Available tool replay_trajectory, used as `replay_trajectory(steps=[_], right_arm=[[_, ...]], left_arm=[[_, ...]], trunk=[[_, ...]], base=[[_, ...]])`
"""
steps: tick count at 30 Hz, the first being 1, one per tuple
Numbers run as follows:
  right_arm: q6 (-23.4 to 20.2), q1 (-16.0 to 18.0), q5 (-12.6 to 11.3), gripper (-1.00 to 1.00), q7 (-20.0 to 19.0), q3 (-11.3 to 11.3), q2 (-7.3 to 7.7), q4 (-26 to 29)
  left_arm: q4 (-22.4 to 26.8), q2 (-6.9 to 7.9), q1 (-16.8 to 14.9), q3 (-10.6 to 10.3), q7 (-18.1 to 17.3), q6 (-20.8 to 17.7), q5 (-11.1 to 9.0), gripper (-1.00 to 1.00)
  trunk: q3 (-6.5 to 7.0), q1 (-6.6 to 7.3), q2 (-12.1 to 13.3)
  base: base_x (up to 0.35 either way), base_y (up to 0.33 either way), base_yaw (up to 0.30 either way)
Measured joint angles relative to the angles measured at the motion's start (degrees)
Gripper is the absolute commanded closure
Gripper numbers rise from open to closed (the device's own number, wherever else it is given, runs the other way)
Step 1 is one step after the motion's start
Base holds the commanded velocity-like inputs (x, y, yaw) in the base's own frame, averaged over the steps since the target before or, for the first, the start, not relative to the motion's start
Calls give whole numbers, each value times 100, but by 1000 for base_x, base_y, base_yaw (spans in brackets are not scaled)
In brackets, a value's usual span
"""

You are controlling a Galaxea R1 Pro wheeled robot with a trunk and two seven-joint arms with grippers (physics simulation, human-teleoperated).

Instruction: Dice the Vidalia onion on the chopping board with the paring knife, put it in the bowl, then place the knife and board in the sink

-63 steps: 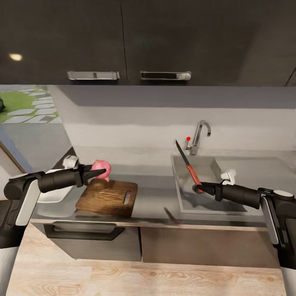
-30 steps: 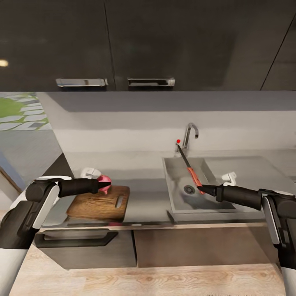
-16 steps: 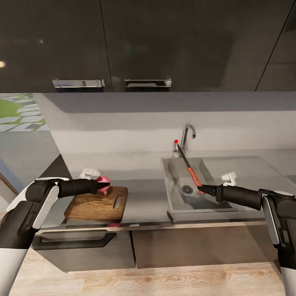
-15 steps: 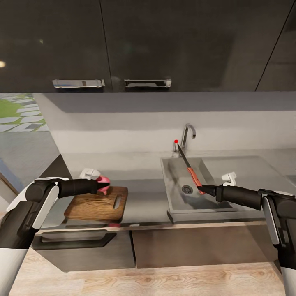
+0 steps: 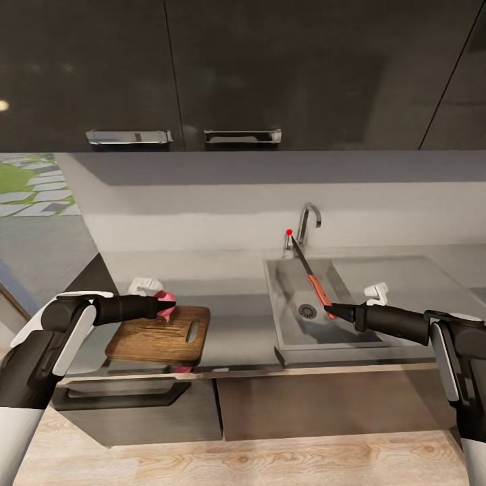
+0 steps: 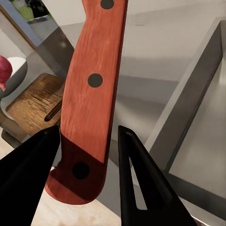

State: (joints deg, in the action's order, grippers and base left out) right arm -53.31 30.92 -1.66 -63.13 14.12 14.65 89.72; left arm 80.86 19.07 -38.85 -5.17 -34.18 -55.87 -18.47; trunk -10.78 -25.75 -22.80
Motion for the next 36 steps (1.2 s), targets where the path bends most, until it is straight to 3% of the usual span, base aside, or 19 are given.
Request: replay_trajectory(steps=[26,28,36], right_arm=[[-1,2,0,100,20,9,2,-9],[-1,3,0,100,20,9,2,-9],[-1,2,0,100,20,9,2,-9]], left_arm=[[-122,68,1,2,16,-157,187,100],[-159,67,3,3,1,-171,335,100],[-250,67,3,3,-4,-202,415,100]], trunk=[[0,0,0],[0,0,0],[0,0,0]], base=[[0,0,0],[0,0,0],[0,0,0]])
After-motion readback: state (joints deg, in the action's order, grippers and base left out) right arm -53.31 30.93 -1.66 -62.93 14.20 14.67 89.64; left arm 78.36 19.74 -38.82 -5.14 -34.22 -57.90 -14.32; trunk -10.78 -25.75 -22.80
